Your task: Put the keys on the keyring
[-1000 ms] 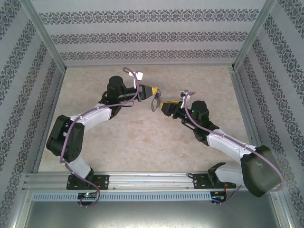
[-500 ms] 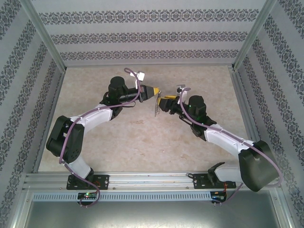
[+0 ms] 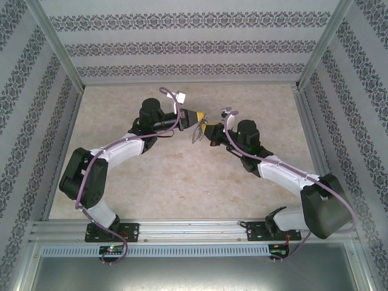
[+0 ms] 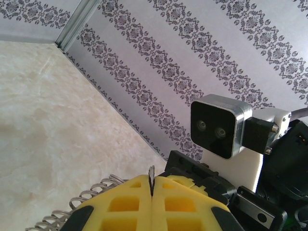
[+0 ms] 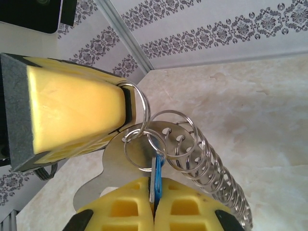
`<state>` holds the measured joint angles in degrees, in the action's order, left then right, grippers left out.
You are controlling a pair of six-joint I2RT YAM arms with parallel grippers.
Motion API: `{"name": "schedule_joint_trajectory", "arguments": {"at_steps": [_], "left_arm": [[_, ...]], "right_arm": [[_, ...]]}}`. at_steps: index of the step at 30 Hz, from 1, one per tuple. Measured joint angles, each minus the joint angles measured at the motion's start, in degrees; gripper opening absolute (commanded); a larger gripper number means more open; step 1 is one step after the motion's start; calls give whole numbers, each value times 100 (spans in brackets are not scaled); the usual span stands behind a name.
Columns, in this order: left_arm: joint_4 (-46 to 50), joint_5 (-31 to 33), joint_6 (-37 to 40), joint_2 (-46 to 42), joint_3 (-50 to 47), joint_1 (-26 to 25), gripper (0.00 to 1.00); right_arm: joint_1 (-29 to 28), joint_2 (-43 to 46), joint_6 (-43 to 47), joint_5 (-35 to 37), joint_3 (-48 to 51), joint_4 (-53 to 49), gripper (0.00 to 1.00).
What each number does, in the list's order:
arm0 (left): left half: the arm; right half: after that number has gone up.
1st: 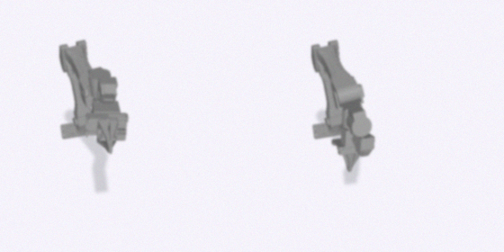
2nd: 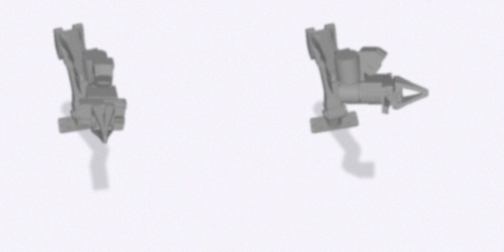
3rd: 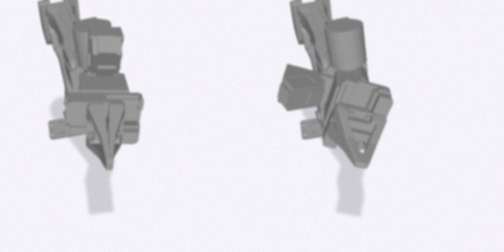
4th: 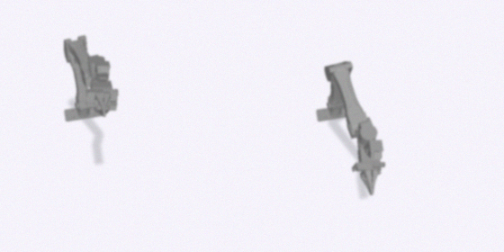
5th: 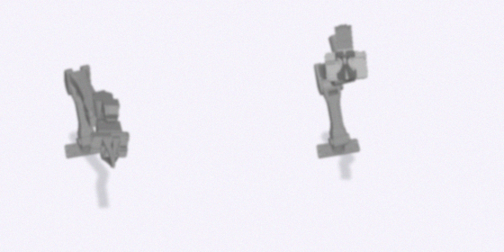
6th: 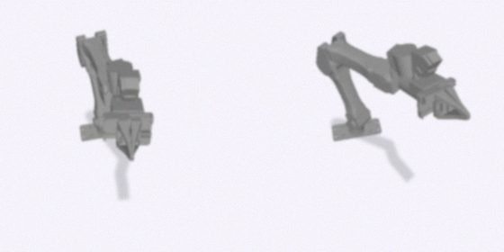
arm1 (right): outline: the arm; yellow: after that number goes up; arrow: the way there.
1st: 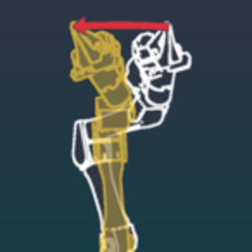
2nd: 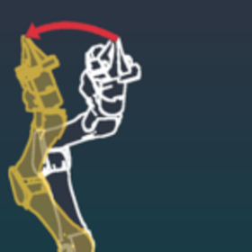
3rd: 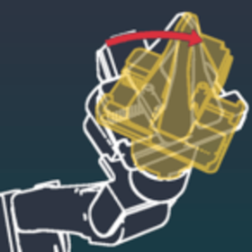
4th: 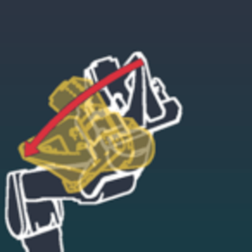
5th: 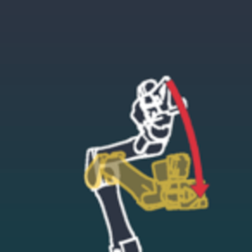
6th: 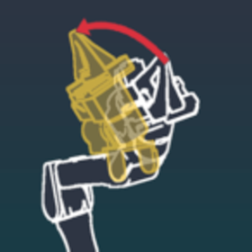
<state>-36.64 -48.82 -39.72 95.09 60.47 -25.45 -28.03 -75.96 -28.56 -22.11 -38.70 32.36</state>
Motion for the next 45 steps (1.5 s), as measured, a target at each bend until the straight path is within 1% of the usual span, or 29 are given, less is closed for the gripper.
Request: {"name": "schedule_joint_trajectory", "arguments": {"at_steps": [4,12,18,26,28,30,31,34,37,41,45], "left_arm": [[-4,2,0,0,0,0,0],[-28,-2,-4,-24,-24,-7,0],[-286,0,-44,-35,-116,-7,0],[-448,2,-111,-52,-177,-7,0],[-507,4,-133,-55,-177,-7,0],[-584,26,-142,-52,-177,-7,0],[-634,52,-151,-55,-177,-7,0],[-741,111,-162,-55,-188,-7,0],[-903,146,-240,-55,-260,-7,0],[-1064,175,-393,-55,-323,-7,0],[-1287,205,-560,-52,-348,-7,0]], "right_arm": [[0,92,13,-4,52,-9,0],[-39,98,33,-254,39,-44,0],[-177,11,48,-387,-153,-101,0],[-170,-74,72,-457,-271,-216,1],[-118,-72,66,-490,-271,-219,19],[9,-39,35,-549,-227,-221,32],[98,22,9,-586,-149,-229,36],[385,339,-162,-649,155,-299,42],[647,774,-315,-638,378,-400,45],[769,1128,-520,-575,393,-361,46],[769,1121,-745,-562,367,-286,46]]}}
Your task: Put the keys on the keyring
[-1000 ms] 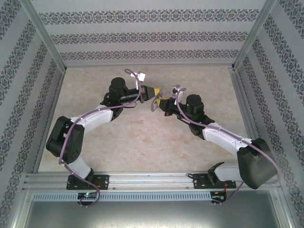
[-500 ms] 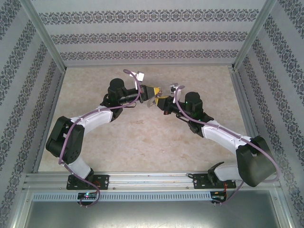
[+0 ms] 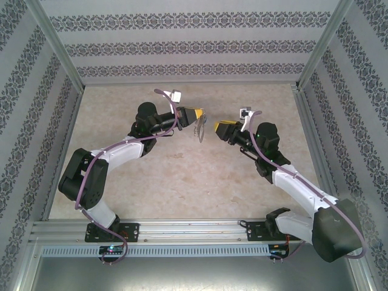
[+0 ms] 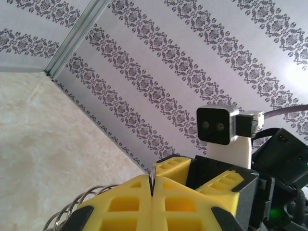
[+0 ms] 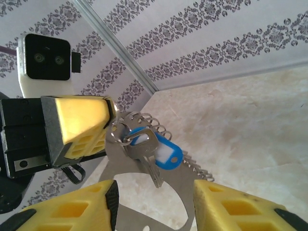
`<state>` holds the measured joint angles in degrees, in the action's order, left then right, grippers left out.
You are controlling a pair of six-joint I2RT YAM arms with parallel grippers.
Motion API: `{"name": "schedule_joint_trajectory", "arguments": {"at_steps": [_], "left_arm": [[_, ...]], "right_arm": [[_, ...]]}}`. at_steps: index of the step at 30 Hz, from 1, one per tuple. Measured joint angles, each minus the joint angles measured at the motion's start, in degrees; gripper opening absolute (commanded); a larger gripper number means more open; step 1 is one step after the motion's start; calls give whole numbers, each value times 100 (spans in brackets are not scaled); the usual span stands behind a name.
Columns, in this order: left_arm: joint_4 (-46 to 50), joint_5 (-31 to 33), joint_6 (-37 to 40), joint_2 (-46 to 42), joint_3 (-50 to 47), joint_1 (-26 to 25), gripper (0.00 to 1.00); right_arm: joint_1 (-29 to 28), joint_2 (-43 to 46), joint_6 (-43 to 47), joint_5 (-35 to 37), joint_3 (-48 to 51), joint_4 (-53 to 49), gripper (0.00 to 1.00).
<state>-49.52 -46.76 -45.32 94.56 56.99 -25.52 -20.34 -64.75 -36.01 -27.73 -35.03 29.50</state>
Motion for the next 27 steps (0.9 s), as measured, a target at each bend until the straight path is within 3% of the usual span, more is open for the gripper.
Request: {"name": "schedule_joint_trajectory", "arguments": {"at_steps": [8,19,27], "left_arm": [[-127,44,-173,2,-11,0,0],[-131,96,-280,4,-13,0,0],[-129,98,-280,35,-13,0,0]], "right_arm": [[0,-573,-481,-146,-439,516,43],[0,-1502,-1587,-396,-704,1974,39],[-15,-1685,-1943,-479,-708,2420,36]]}}
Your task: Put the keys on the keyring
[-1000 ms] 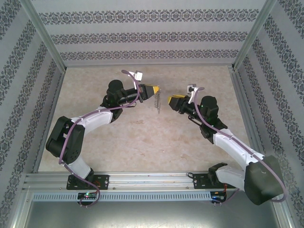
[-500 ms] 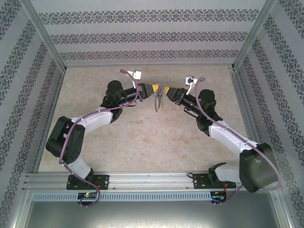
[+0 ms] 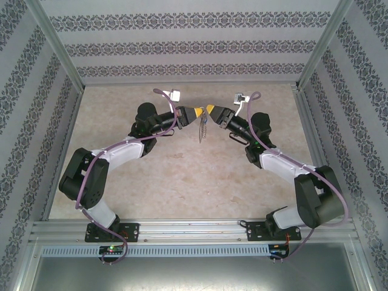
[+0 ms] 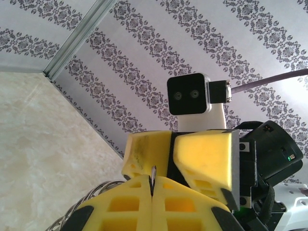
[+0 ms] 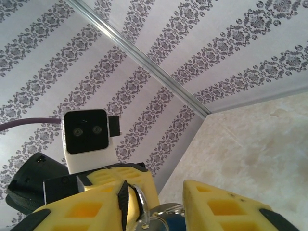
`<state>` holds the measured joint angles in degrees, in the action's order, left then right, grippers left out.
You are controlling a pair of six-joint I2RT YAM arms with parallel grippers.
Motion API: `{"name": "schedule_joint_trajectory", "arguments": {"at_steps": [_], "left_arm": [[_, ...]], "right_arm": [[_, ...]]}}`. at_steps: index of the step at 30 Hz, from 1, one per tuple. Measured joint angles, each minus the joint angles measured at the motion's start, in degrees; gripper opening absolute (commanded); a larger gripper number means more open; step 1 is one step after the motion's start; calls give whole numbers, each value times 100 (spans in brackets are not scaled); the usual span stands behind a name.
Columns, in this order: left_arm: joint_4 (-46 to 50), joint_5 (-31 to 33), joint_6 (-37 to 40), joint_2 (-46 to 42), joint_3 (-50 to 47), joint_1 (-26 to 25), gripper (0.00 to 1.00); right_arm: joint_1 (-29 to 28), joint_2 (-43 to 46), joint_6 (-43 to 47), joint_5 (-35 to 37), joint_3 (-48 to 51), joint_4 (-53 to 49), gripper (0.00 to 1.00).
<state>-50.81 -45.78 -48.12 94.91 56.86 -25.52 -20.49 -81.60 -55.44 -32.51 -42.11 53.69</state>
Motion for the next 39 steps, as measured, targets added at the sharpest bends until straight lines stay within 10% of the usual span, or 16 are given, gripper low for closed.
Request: {"name": "schedule_joint_trajectory", "arguments": {"at_steps": [25,33,39], "left_arm": [[24,-2,7,13,26,-4,0],[42,42,4,17,61,-2,0],[289,72,295,17,120,28,31]], "right_arm": [[-216,-170,-31,-105,-15,109,25],[-212,-184,-7,-140,-31,214,0],[-133,-186,72,-275,-114,101,0]]}}
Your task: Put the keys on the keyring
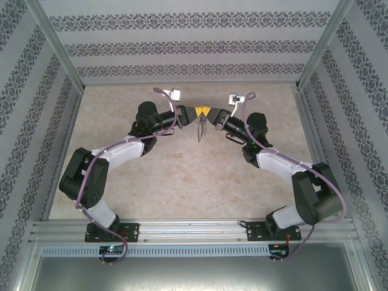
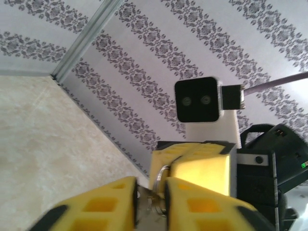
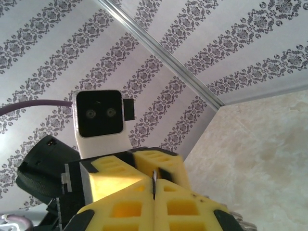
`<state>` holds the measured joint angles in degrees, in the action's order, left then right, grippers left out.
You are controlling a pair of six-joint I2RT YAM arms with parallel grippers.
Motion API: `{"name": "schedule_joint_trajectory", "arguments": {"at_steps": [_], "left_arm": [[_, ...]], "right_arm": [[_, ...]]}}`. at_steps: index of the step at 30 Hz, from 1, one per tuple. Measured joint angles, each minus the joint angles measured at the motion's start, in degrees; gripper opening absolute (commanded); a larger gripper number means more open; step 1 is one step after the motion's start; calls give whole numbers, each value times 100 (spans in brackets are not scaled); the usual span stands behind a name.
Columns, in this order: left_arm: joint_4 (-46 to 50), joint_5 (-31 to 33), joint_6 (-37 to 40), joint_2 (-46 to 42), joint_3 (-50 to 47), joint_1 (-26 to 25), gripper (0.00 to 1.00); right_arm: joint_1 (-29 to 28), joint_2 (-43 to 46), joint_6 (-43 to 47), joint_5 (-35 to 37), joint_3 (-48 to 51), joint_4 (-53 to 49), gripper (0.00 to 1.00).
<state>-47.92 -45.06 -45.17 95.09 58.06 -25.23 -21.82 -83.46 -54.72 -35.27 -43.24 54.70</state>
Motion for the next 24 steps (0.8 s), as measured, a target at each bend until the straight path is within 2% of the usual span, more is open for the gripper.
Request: {"name": "schedule_joint_trajectory", "arguments": {"at_steps": [4,9,15,24], "left_arm": [[367,-131,297,-48,90,101,37],[835,-535,629,-114,400,365,39],[1167,-1231,791,-66,815,621,38],[1440,-2011,874,361,1095,660,36]], "right_arm": [[160,0,210,-192,-116,-369,0],[343,0,636,-494,-376,-1005,0],[374,-4,1161,-870,-682,-1683,0],[409,-181,1762,-1574,-1180,-2428,0]]}}
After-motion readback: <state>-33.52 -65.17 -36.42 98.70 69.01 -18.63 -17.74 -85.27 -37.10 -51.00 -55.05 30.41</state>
